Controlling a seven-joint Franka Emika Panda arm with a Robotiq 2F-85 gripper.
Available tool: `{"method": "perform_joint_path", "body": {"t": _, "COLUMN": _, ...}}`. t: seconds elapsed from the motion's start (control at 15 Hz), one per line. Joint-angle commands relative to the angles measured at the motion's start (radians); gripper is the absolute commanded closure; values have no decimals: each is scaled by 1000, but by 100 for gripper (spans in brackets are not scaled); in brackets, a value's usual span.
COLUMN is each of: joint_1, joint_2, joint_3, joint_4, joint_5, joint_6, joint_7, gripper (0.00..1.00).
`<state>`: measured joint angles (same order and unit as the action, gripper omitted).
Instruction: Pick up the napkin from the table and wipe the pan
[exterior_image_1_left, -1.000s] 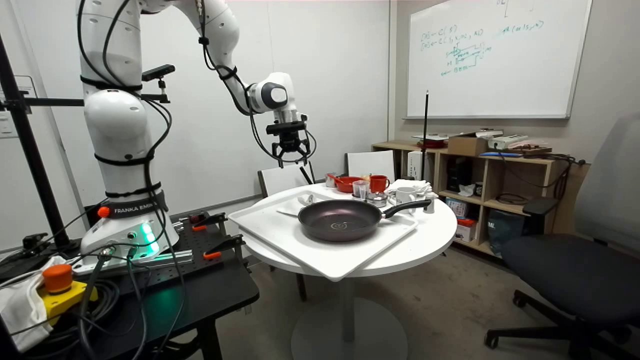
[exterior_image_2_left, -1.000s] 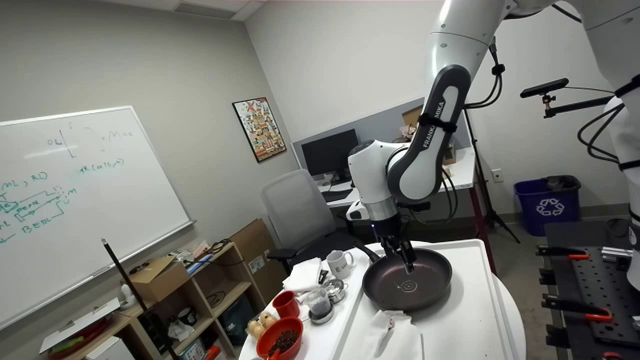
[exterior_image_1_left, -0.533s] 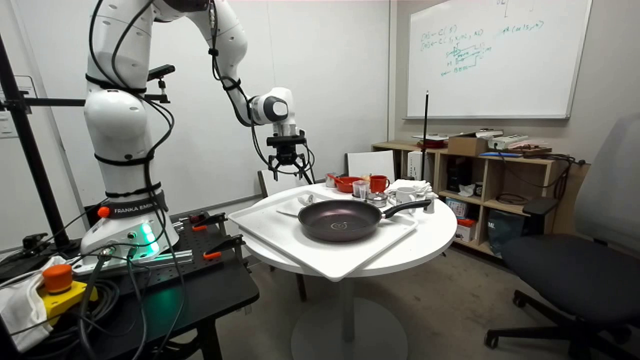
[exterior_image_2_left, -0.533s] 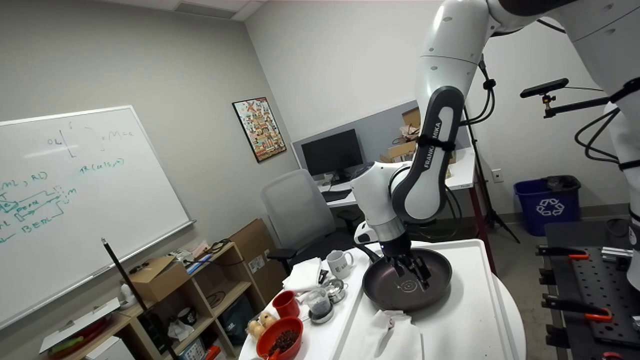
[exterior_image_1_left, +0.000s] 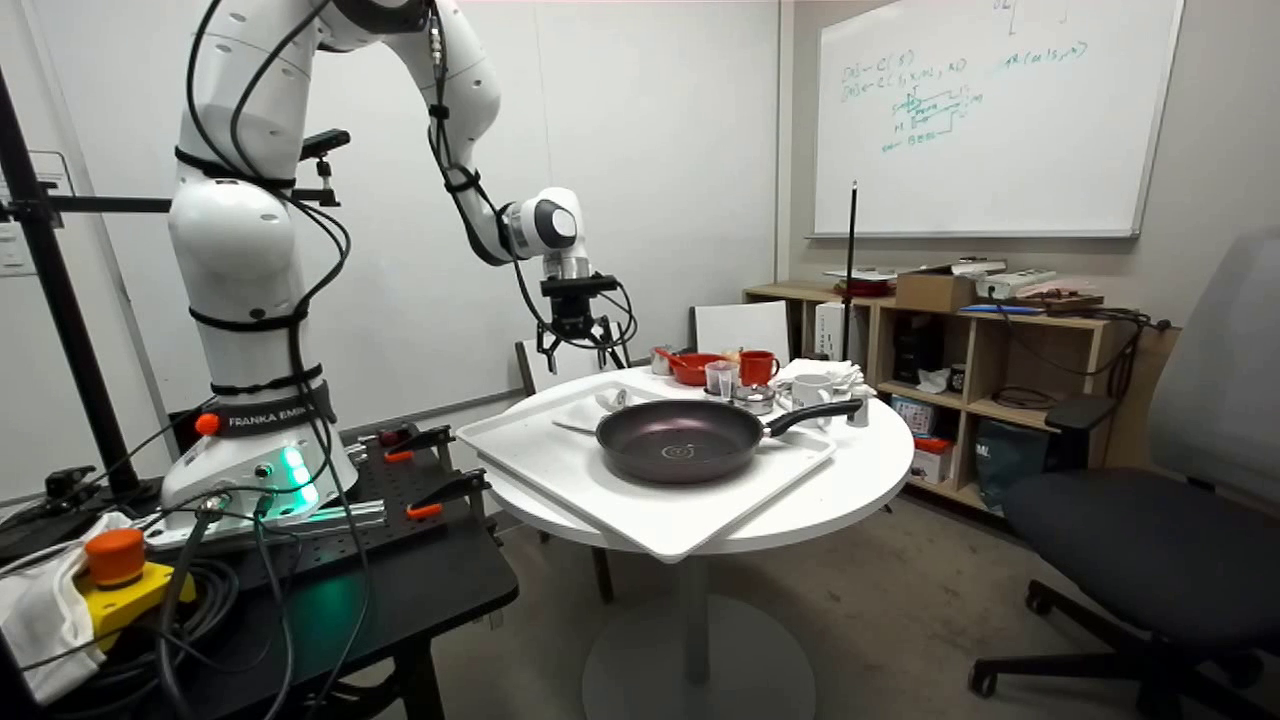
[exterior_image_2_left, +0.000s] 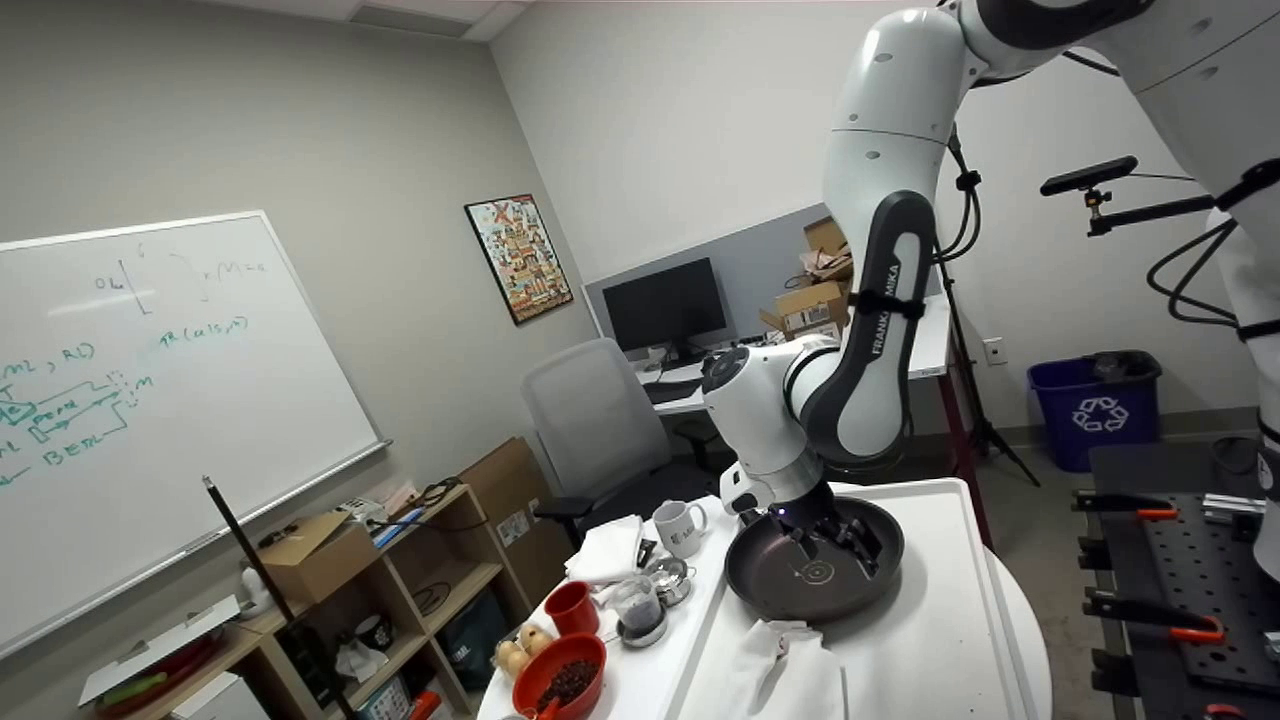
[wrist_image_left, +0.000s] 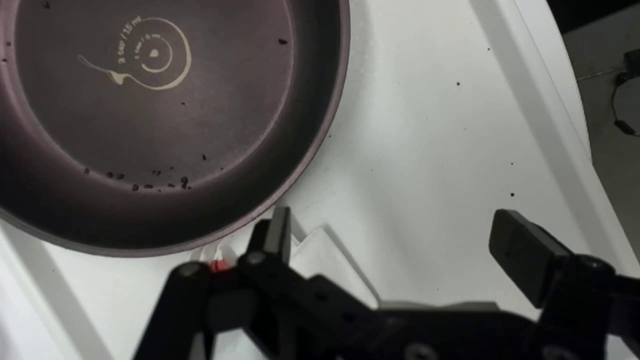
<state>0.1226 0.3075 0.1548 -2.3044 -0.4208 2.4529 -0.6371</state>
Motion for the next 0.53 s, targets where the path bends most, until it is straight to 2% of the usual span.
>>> {"method": "perform_joint_path", "body": {"t": 0.0, "joint_1": 0, "joint_2": 8, "joint_3": 22, "joint_4": 49, "joint_5": 23, "joint_6": -13, "joint_7": -38, "gripper": 0}}
{"method": "perform_joint_path", "body": {"t": 0.07, "joint_1": 0, "joint_2": 0, "joint_3": 12, "joint_4": 19, "joint_5": 6, "joint_6": -3, "joint_7": -13, "gripper": 0}}
{"method": "perform_joint_path", "body": {"t": 0.47, "joint_1": 2, "joint_2": 1, "joint_3": 18, "joint_4": 35, "joint_5": 7, "joint_6": -2, "joint_7": -14, "gripper": 0}}
